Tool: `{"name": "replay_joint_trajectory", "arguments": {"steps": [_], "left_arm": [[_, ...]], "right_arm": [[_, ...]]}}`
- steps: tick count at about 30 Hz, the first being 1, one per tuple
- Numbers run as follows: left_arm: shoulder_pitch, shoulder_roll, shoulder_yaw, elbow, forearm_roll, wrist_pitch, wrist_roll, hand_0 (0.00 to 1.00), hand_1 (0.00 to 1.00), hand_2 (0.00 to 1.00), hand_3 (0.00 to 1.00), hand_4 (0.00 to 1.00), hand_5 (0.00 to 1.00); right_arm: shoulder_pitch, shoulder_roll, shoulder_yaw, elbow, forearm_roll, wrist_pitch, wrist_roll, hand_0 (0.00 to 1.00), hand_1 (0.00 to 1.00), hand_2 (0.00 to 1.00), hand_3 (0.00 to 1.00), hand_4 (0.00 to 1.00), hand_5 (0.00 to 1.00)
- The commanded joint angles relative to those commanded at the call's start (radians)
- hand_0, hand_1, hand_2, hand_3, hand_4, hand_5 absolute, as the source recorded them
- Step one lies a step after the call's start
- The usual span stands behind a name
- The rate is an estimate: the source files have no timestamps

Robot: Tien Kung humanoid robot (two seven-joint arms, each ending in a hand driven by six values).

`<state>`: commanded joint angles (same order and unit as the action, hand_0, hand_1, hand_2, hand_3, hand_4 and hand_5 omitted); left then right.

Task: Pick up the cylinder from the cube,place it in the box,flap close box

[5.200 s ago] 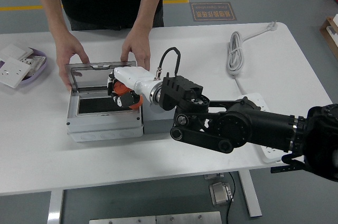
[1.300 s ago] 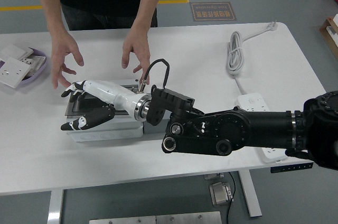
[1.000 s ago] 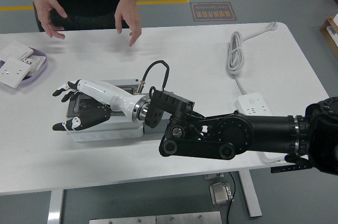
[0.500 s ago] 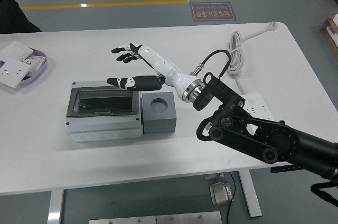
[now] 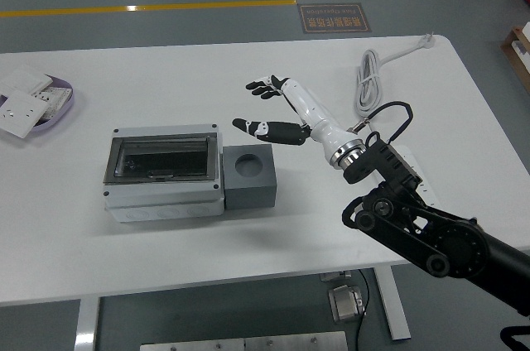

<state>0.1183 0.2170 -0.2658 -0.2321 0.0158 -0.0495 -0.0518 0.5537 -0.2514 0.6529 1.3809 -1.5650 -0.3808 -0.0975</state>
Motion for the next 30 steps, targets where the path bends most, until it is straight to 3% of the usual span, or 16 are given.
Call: {"name": "replay_joint_trajectory", "arguments": {"steps": [8, 9, 17, 26, 30], "left_arm": [[-0.002, -0.002, -0.011, 0.001, 0.01, 0.001, 0.006, 0.629, 0.647, 0.625, 0.668, 0.722, 0.253], [-0.002, -0.002, -0.011, 0.001, 0.01, 0.001, 0.006, 0.629, 0.647, 0.625, 0.668, 0.722, 0.253], [-0.005, -0.002, -0.015, 0.001, 0.012, -0.001, 0.005, 0.629, 0.647, 0.625, 0.668, 0.722, 0.253], [-0.005, 0.008, -0.007, 0.002, 0.005, -0.001, 0.005, 0.629, 0.647, 0.625, 0.668, 0.722, 0.253], [-0.004, 0.008, -0.005, 0.002, 0.004, -0.002, 0.005, 0.629, 0.647, 0.625, 0.668, 0.722, 0.253]], "right_arm": [[0.005, 0.014, -0.024, -0.044, -0.159, 0.006, -0.058, 0.804, 0.714, 0.683, 0.727, 0.916, 0.517], [0.007, 0.017, -0.025, -0.048, -0.185, 0.01, -0.07, 0.795, 0.681, 0.628, 0.692, 0.908, 0.494], [0.031, 0.03, -0.039, -0.066, -0.388, 0.024, -0.109, 0.792, 0.693, 0.645, 0.7, 0.905, 0.468], [0.034, 0.031, -0.048, -0.071, -0.493, -0.005, -0.1, 0.794, 0.698, 0.661, 0.701, 0.903, 0.449], [0.032, 0.028, -0.044, -0.064, -0.477, -0.016, -0.094, 0.793, 0.693, 0.656, 0.691, 0.889, 0.414]]}}
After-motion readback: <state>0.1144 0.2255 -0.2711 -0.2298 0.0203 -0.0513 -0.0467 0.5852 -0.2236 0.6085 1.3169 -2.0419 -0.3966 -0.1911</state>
